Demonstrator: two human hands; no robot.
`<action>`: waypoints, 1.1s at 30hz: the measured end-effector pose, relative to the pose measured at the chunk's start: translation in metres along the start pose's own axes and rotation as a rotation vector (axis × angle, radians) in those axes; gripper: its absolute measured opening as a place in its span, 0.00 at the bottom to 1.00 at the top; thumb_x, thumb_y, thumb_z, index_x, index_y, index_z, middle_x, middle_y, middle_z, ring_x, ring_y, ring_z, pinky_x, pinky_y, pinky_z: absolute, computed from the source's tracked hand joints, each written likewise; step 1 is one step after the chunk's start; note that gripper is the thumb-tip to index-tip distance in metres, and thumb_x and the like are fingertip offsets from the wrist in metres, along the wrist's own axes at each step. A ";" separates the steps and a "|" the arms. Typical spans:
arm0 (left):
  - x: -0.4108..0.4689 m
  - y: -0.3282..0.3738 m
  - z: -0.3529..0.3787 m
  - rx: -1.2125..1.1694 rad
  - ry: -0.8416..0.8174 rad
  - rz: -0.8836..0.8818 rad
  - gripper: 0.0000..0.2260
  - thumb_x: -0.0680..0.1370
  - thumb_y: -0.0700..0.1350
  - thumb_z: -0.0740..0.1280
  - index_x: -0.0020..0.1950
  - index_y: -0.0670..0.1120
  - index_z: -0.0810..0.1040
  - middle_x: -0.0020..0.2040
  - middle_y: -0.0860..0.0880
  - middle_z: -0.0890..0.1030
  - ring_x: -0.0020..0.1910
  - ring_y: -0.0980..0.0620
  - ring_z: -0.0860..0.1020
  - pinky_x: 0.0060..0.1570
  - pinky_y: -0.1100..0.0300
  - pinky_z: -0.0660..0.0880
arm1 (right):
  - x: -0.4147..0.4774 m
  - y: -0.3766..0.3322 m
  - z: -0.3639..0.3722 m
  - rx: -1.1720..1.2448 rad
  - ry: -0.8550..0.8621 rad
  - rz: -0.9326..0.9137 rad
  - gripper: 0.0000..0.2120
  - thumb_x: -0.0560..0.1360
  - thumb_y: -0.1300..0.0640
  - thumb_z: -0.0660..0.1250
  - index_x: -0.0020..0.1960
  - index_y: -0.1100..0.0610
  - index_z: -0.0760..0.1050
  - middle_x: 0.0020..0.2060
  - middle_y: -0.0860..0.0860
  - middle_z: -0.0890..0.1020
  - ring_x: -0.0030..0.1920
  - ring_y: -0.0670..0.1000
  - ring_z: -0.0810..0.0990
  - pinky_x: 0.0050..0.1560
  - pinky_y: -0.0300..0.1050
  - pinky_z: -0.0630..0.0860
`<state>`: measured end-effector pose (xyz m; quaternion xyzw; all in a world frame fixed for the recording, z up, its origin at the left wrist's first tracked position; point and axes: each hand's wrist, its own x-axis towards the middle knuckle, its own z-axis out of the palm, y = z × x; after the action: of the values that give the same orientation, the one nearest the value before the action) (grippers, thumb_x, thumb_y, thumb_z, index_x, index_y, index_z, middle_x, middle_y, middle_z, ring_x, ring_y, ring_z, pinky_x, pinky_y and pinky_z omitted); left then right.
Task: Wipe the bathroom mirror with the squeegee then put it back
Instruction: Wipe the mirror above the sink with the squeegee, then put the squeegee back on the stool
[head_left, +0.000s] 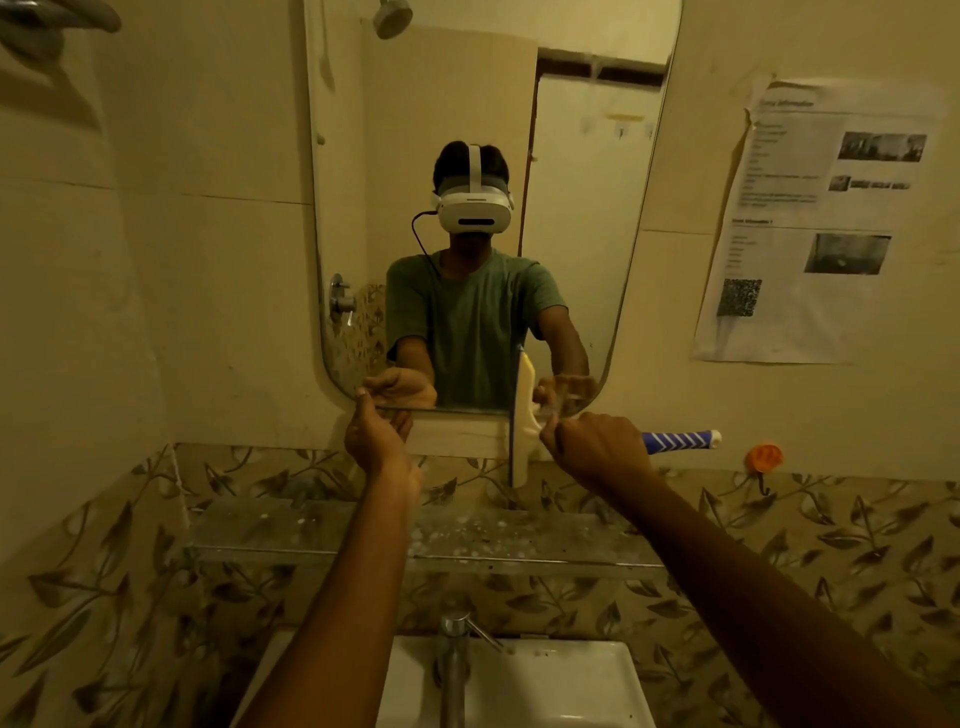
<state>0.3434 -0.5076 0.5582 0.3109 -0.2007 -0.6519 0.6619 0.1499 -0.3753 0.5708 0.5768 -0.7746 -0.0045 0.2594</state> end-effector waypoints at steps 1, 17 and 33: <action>0.001 0.000 0.000 -0.002 0.001 -0.004 0.10 0.81 0.53 0.62 0.52 0.48 0.76 0.46 0.50 0.79 0.45 0.51 0.80 0.40 0.61 0.76 | -0.002 0.009 0.003 -0.014 -0.017 0.016 0.13 0.80 0.47 0.57 0.55 0.56 0.71 0.27 0.46 0.64 0.24 0.45 0.63 0.27 0.43 0.63; -0.003 -0.003 0.000 0.078 0.060 0.056 0.17 0.80 0.53 0.62 0.59 0.42 0.78 0.54 0.43 0.81 0.46 0.48 0.82 0.41 0.59 0.79 | -0.039 0.066 0.041 -0.051 0.014 0.191 0.20 0.82 0.46 0.50 0.69 0.54 0.66 0.26 0.46 0.68 0.24 0.47 0.68 0.22 0.41 0.60; -0.060 -0.036 0.009 0.571 -0.145 0.085 0.14 0.80 0.52 0.61 0.52 0.43 0.77 0.47 0.45 0.81 0.53 0.43 0.79 0.55 0.48 0.77 | -0.064 0.028 0.015 0.703 0.322 0.497 0.25 0.80 0.37 0.49 0.34 0.51 0.70 0.26 0.48 0.74 0.27 0.47 0.74 0.28 0.39 0.62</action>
<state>0.3064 -0.4485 0.5485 0.4285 -0.4357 -0.5614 0.5580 0.1318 -0.3128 0.5413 0.4201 -0.7937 0.4105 0.1582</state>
